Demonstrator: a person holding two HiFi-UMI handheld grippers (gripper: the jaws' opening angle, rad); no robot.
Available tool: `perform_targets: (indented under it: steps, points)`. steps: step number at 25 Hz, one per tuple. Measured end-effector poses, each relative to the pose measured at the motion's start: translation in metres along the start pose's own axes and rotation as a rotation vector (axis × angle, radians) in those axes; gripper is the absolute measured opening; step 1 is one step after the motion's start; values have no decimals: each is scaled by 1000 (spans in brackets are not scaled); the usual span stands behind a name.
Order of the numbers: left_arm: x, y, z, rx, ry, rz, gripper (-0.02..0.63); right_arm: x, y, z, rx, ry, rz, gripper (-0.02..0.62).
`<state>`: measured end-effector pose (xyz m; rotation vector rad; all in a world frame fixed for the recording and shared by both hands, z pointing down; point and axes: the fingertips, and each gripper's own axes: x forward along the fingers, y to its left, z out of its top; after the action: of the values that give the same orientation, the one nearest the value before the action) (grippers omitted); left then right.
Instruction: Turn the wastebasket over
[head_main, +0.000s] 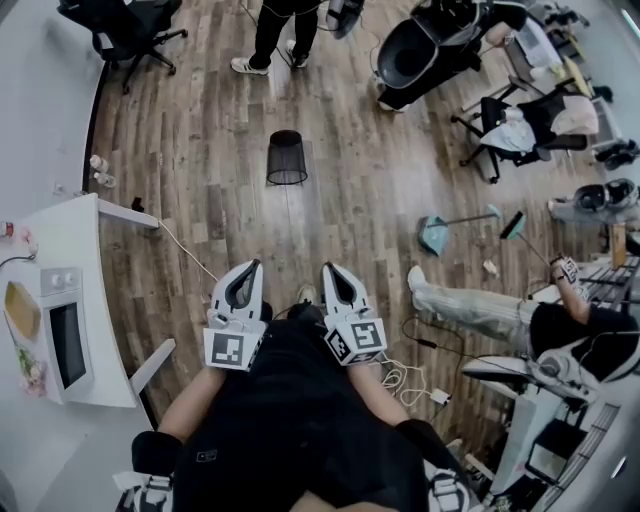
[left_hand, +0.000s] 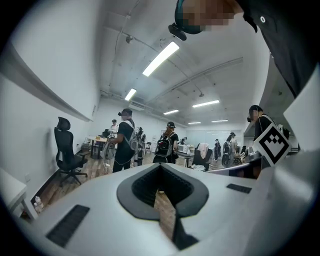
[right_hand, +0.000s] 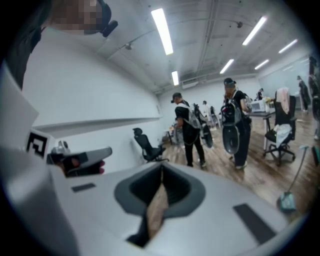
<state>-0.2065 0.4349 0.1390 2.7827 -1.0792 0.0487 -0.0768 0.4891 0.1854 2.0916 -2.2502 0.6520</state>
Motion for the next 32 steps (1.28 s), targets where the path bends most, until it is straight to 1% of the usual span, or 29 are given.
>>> perform_targets:
  steps: [5,10,15,19,22,26,29,32]
  points:
    - [-14,28,-2,-16,-1,-8,34,11,26,-11,-9,11,-24,34]
    - [-26,47,4,24,-17,-13,34,21,47,-21,-21,29,-23,34]
    - [-32,55,5,3,-15,11,34,30,53,-16,-34,32,-17,34]
    - [-33,68,2,-9,-10,36,34,44,61,-16,-31,31,9,34]
    - [-30,77,-1,-11,1,56,34,56,63,-22,-36,43,30,34]
    - [-19,85,-3,-12,8,71,34,70,59,-20,-32,50,43,34]
    - [-4,88,-7,-17,27,71,34,83,50,-18,-32,52,48,34]
    - [16,89,-9,-17,29,69,34,94,34,-15,-28,61,44,34]
